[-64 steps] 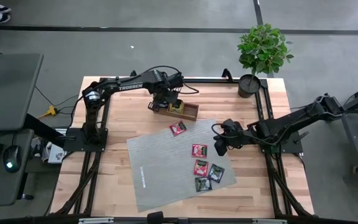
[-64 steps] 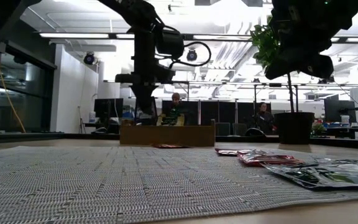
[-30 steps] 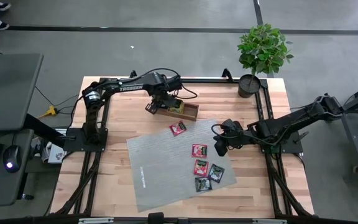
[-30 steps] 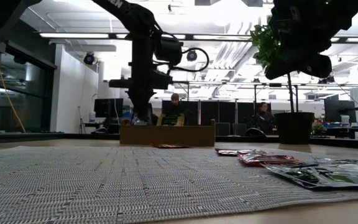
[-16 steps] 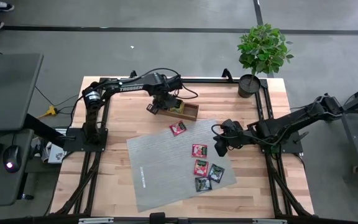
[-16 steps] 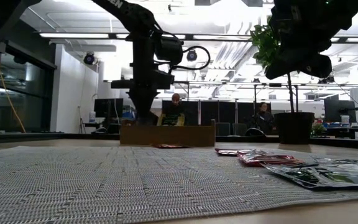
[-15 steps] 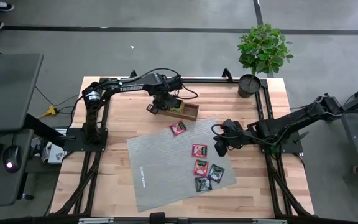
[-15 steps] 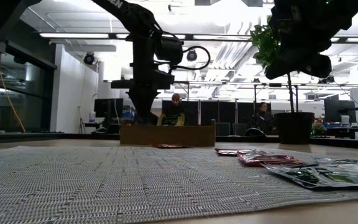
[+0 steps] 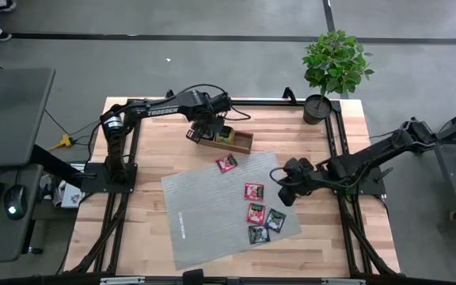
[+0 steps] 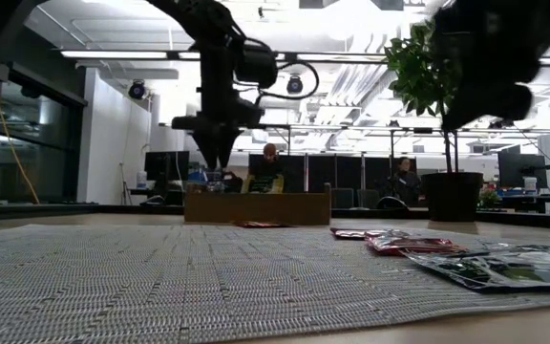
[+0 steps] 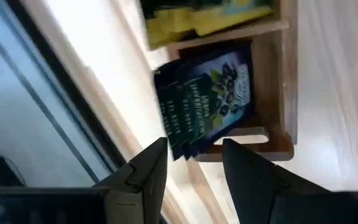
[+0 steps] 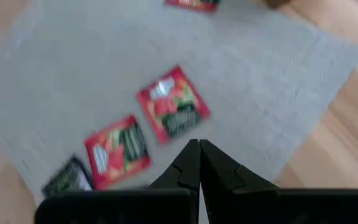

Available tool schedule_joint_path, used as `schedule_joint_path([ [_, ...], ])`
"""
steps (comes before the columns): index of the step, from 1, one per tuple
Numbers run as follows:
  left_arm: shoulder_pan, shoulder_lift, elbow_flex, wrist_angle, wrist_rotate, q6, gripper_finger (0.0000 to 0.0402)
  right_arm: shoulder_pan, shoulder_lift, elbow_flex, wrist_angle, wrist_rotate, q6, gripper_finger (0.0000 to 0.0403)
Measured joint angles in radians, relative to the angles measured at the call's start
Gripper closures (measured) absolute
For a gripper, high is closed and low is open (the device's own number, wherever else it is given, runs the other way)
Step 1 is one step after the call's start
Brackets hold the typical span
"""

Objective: Pick & Place Tea
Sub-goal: Put the purple tea bag into the left section of the wooden organizer

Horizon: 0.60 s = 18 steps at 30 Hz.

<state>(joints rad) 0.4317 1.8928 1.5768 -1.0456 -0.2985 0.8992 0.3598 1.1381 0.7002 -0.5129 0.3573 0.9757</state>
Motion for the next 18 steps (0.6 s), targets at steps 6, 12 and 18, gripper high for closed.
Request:
schedule_joint_path([
  [6, 0.000, -0.060, -0.001, -0.005, 0.040, -0.105, 0.0252, 0.128, 0.000, 0.000, -0.045, 0.013, 0.042, 0.0403],
  [12, -0.027, -0.104, 0.000, 0.008, 0.236, -0.280, 0.0252, 0.264, 0.000, 0.000, -0.038, 0.099, 0.061, 0.0403],
  [18, -0.160, -0.102, -0.001, 0.006, 0.245, -0.399, 0.0252, 0.358, 0.000, 0.000, -0.035, 0.177, 0.115, 0.0403],
])
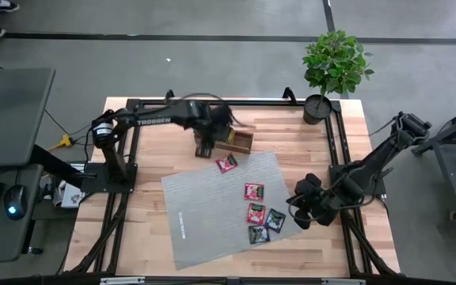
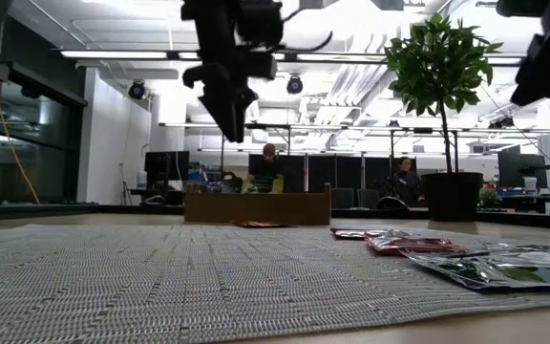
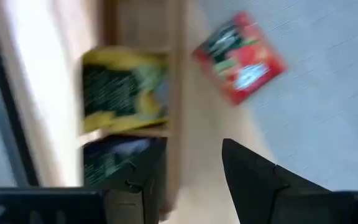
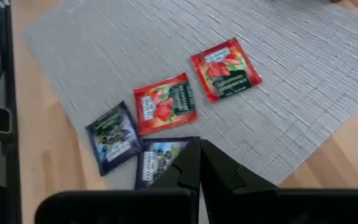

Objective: Pick & Place Tea
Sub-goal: Put the purple tea bag into the left section of the wooden organizer

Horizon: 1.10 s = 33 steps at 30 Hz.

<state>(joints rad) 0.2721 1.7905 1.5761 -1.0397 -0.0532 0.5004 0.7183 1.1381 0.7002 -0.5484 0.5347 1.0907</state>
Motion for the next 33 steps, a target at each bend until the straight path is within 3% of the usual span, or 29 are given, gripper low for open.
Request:
schedule_joint_path([
  [7, -0.197, 0.000, 0.000, 0.072, -0.006, -0.203, 0.0252, 0.056, 0.058, 0.000, 0.112, 0.011, -0.064, 0.0403],
  [18, -0.438, 0.046, -0.001, 0.186, -0.093, -0.532, 0.0252, 0.065, 0.364, 0.000, 0.439, -0.081, -0.177, 0.0403],
  [25, -0.537, 0.126, 0.000, 0.302, -0.090, -0.690, 0.0252, 0.068, 0.497, -0.001, 0.597, -0.126, -0.193, 0.0403],
  [33, -0.607, 0.225, 0.001, 0.450, -0.028, -0.840, 0.0252, 0.067, 0.525, -0.001, 0.677, -0.118, -0.248, 0.0403],
])
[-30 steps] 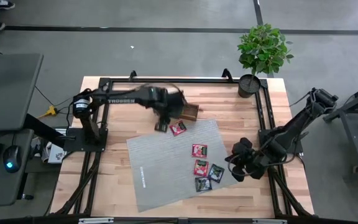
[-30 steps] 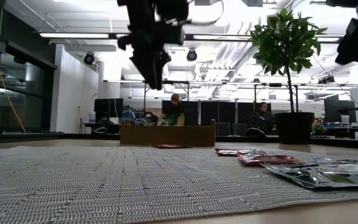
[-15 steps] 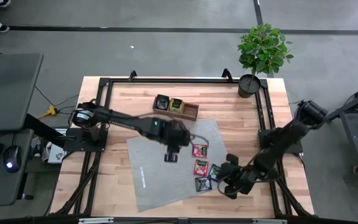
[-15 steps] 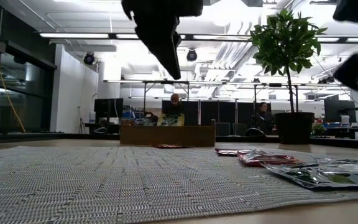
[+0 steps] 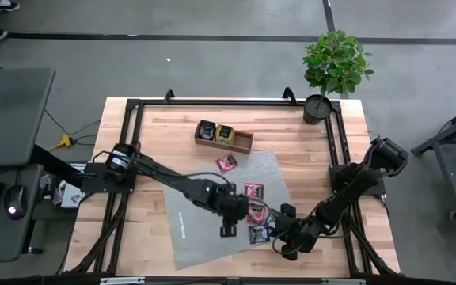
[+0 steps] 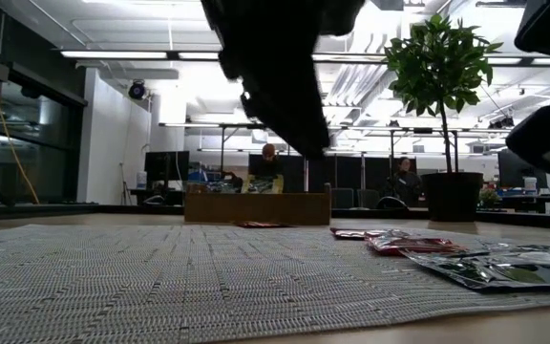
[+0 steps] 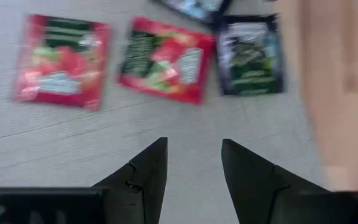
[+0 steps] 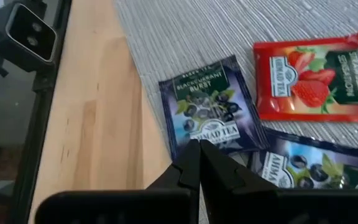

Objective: Pick & Place Tea
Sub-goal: Put the purple tea bag into the left section of the wooden organizer

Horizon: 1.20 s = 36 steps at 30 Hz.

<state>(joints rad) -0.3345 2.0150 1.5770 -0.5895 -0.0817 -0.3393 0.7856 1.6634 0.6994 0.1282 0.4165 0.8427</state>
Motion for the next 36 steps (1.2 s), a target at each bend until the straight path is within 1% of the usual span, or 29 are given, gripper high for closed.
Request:
schedule_joint_path([
  [5, -0.031, 0.057, 0.000, 0.106, 0.054, -0.042, 0.0252, 0.000, 0.000, 0.000, 0.013, 0.023, -0.024, 0.0403],
  [9, -0.041, 0.086, -0.001, 0.122, 0.057, -0.092, 0.0252, 0.000, 0.000, 0.000, 0.016, 0.028, -0.036, 0.0403],
  [13, -0.041, 0.083, 0.000, 0.131, 0.056, -0.095, 0.0252, -0.002, 0.000, 0.000, 0.016, 0.050, -0.045, 0.0403],
  [20, -0.039, 0.083, 0.000, 0.134, 0.064, -0.099, 0.0252, -0.016, 0.015, 0.000, 0.048, 0.053, -0.064, 0.0403],
  [25, -0.039, 0.083, 0.000, 0.160, 0.073, -0.103, 0.0252, -0.015, 0.065, 0.001, 0.079, 0.047, -0.049, 0.0403],
  [31, -0.039, 0.083, -0.001, 0.178, 0.074, -0.104, 0.0252, -0.016, 0.085, 0.001, 0.085, 0.042, -0.034, 0.0403],
  [36, -0.039, 0.082, -0.001, 0.178, 0.077, -0.115, 0.0252, -0.015, 0.119, 0.002, 0.093, 0.009, -0.023, 0.0403],
])
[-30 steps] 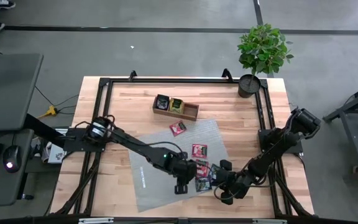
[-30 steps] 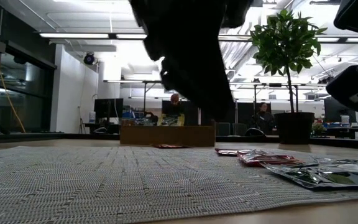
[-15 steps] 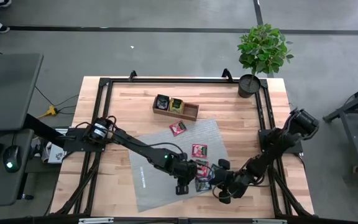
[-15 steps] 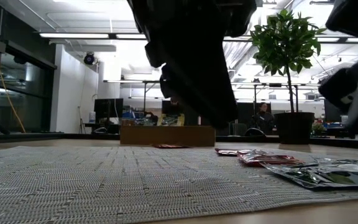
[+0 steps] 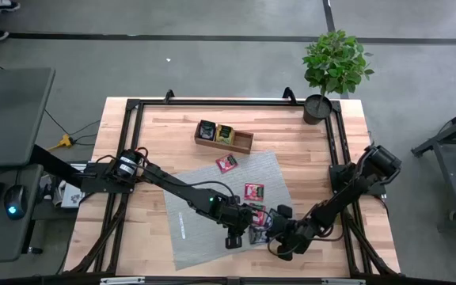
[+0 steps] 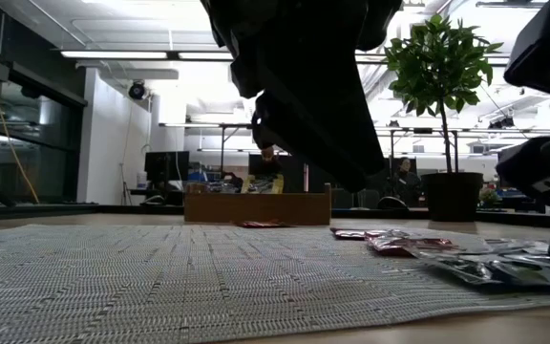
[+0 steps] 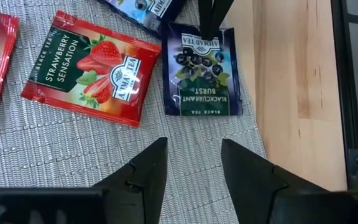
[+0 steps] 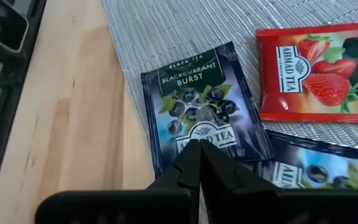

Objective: Pick & Place Tea
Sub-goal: Put the purple tea bag into the left section of the wooden organizer

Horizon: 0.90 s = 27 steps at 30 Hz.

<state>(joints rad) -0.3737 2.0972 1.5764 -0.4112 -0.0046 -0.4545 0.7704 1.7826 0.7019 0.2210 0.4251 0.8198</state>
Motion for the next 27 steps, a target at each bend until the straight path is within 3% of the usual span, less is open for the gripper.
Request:
schedule_joint_path([
  [7, 0.007, 0.000, 0.000, 0.004, 0.018, -0.057, 0.0252, -0.010, 0.028, 0.002, 0.004, 0.003, 0.045, 0.0403],
  [20, 0.046, 0.071, 0.005, 0.127, 0.176, -0.206, 0.0252, -0.051, 0.029, -0.025, 0.003, -0.014, 0.071, 0.0403],
  [27, 0.048, 0.094, 0.000, 0.116, 0.153, -0.232, 0.0252, -0.052, 0.032, -0.027, 0.017, -0.003, 0.063, 0.0403],
])
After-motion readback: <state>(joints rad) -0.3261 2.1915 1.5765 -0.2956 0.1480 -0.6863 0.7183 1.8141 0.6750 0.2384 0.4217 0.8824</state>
